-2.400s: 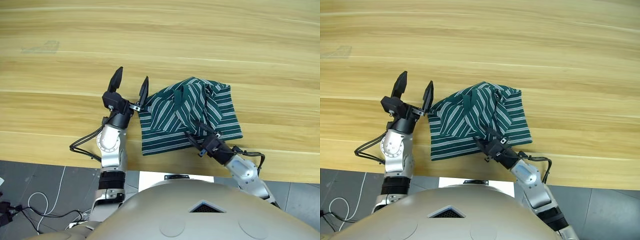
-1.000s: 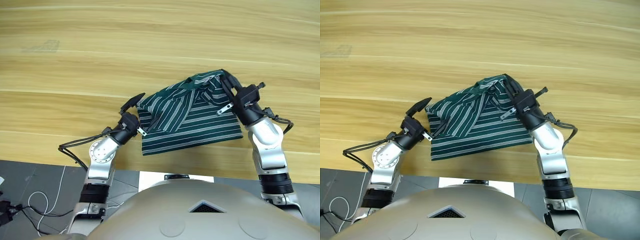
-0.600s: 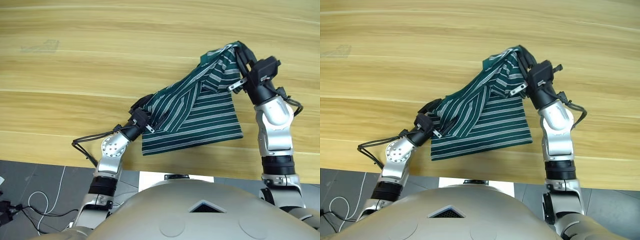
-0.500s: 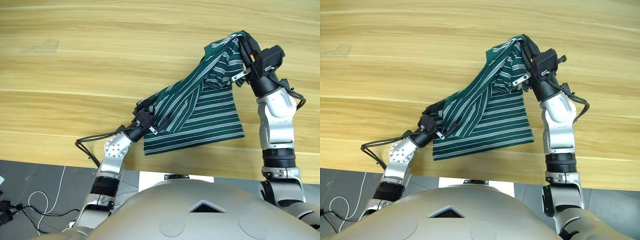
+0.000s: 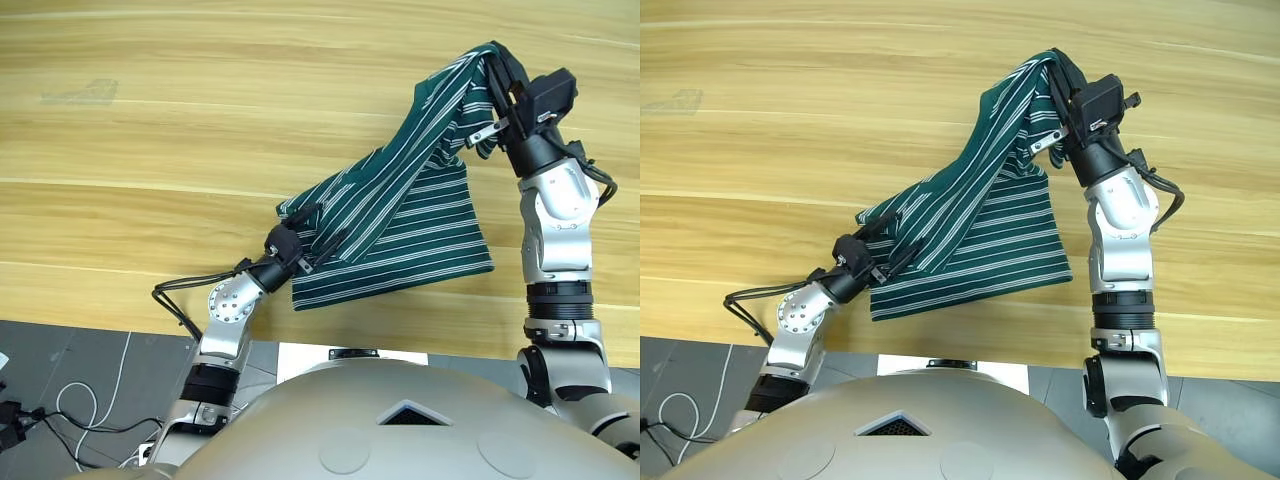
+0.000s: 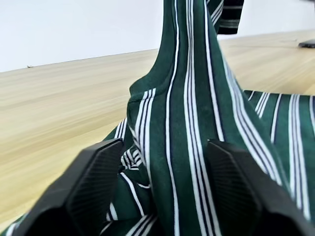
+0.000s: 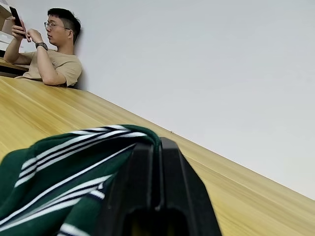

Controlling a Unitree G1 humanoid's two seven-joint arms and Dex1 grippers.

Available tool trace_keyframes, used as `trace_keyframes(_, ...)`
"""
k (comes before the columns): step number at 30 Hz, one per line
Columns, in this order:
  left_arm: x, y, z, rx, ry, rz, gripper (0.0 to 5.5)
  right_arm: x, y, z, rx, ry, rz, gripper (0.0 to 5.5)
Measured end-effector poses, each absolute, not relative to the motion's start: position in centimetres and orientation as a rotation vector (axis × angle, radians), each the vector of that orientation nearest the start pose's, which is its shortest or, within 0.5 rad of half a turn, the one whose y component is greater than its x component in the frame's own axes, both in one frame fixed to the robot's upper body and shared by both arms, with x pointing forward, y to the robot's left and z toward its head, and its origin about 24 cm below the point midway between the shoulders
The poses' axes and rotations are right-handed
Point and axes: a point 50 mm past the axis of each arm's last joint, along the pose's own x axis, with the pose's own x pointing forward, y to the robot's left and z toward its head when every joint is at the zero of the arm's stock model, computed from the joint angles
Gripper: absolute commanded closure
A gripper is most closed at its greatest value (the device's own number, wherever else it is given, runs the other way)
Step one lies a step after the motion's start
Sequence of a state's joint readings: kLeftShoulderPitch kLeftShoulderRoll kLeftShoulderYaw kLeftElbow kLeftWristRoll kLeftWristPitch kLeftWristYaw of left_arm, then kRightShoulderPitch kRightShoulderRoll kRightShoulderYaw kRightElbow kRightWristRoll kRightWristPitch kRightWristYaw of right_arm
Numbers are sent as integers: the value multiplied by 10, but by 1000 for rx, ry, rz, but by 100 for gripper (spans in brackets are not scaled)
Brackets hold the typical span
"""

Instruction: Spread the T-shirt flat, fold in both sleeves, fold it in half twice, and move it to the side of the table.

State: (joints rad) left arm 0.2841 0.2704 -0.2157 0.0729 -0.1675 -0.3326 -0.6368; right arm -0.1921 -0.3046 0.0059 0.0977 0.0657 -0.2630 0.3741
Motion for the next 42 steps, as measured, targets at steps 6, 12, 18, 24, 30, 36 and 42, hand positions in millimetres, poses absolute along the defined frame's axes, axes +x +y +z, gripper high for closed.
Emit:
trace_keyframes(6,166,137,-11,-14,136,-814,304,283,-171,101,-295,-319,423,550)
trace_keyframes(12,167,136,-11,-63,166,-813,304,283,-167,103,-285,-335,443,550)
trace_keyframes(18,169,138,-10,-95,193,-797,359,280,-164,112,-290,-377,458,550)
trace_keyframes(24,171,143,-8,-142,220,-767,446,278,-164,113,-290,-382,459,550)
trace_keyframes(30,172,144,-6,-174,235,-761,530,278,-165,113,-291,-381,456,550)
trace_keyframes(36,168,142,-5,-180,235,-775,547,278,-164,114,-292,-389,457,550)
trace_keyframes(42,171,148,0,-193,212,-750,547,278,-165,112,-297,-394,454,550)
